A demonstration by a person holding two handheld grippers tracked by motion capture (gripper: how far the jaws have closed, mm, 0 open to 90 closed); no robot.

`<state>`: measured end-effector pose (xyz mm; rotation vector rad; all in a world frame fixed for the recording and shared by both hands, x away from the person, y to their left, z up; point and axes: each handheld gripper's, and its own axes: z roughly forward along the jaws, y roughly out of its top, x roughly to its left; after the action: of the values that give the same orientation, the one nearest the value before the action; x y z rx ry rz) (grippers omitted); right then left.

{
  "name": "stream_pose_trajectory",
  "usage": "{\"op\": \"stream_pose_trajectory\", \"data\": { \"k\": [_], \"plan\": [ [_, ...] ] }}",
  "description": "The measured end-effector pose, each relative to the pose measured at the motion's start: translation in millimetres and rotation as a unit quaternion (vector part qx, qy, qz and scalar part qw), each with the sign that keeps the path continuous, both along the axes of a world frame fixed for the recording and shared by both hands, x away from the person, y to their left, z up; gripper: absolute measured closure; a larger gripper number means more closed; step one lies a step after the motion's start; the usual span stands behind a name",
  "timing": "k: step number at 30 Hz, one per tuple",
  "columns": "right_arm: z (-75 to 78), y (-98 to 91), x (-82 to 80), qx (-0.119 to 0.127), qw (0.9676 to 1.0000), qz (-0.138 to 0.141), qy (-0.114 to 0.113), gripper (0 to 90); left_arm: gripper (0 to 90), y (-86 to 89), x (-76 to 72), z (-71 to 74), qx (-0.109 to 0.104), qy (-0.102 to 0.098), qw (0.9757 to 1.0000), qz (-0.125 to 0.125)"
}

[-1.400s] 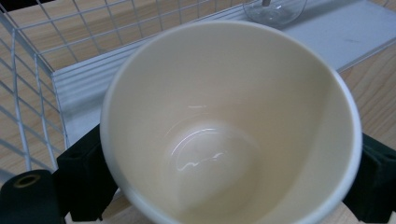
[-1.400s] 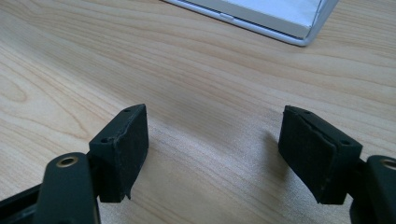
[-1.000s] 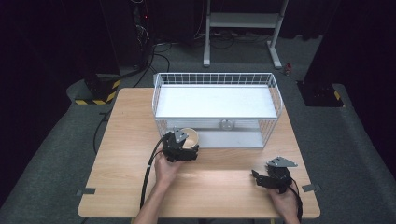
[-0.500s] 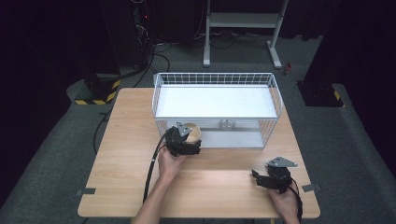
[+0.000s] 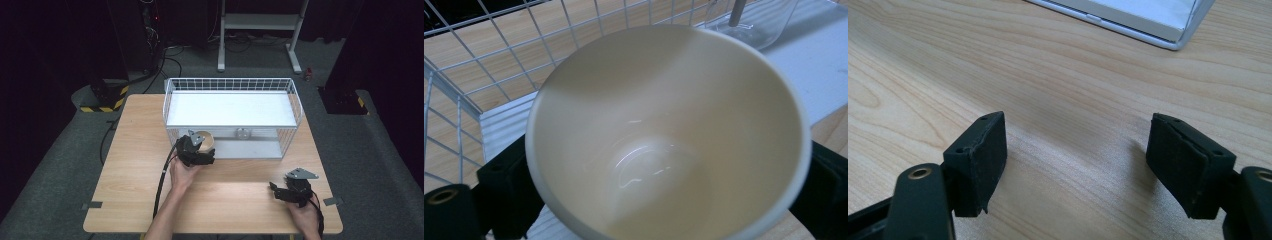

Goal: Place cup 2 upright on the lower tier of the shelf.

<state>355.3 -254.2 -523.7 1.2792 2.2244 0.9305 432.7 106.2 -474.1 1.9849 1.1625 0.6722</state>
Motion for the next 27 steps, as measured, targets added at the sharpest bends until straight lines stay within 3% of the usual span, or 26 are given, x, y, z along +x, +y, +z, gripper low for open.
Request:
{"op": "stream_pose_trajectory", "data": {
  "k": [7, 16, 27],
  "plan": [
    [0.0, 0.0, 0.0, 0.0, 1.0, 0.0, 0.0, 24.4, 2.3, 3.2, -1.2, 0.0, -0.001, 0.016, 0.9999, 0.002],
    [0.0, 0.0, 0.1, 0.0, 1.0, 0.001, 0.0, 24.4, 7.7, 8.5, -10.7, -6.7, -0.009, 0.032, 0.9994, 0.009],
    [0.0, -0.1, 0.1, -0.001, 1.0, 0.001, -0.001, 24.4, 12.0, 7.2, -16.0, -8.9, 0.001, 0.022, 0.9997, 0.015]
  ]
}}
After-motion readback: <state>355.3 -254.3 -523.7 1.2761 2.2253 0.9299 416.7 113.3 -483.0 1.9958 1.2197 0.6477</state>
